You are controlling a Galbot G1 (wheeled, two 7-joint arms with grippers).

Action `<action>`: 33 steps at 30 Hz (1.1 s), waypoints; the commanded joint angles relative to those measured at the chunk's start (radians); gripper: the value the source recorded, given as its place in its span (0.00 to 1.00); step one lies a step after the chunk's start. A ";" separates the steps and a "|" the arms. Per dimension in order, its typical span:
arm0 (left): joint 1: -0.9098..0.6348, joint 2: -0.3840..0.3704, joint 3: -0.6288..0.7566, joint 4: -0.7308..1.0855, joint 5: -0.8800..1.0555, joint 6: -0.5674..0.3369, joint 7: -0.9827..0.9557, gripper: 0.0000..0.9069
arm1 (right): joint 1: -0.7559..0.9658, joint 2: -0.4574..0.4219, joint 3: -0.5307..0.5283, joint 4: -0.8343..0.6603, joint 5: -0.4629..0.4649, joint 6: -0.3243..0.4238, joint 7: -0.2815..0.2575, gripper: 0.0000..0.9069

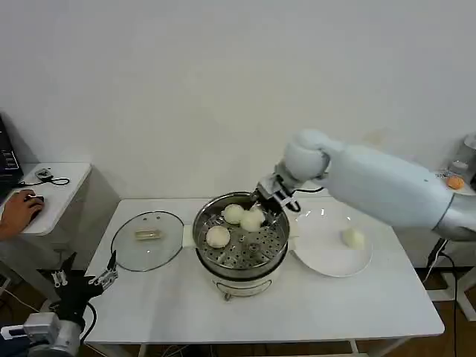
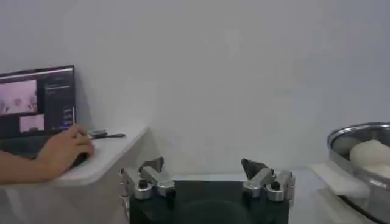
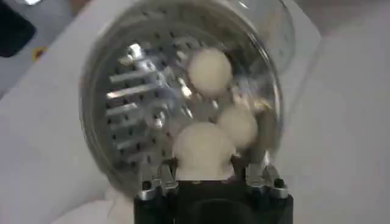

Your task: Take steamed baozi put them in steamer then cover it.

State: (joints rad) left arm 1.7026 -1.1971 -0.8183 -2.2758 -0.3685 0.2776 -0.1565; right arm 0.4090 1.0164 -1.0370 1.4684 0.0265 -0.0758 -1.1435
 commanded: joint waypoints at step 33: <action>-0.012 -0.006 -0.015 0.002 -0.006 0.002 -0.001 1.00 | 0.017 0.072 -0.122 0.036 -0.053 0.221 -0.033 1.00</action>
State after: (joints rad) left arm 1.6906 -1.2045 -0.8327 -2.2716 -0.3745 0.2791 -0.1572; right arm 0.4223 1.0882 -1.1534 1.5012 -0.0367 0.1314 -1.1866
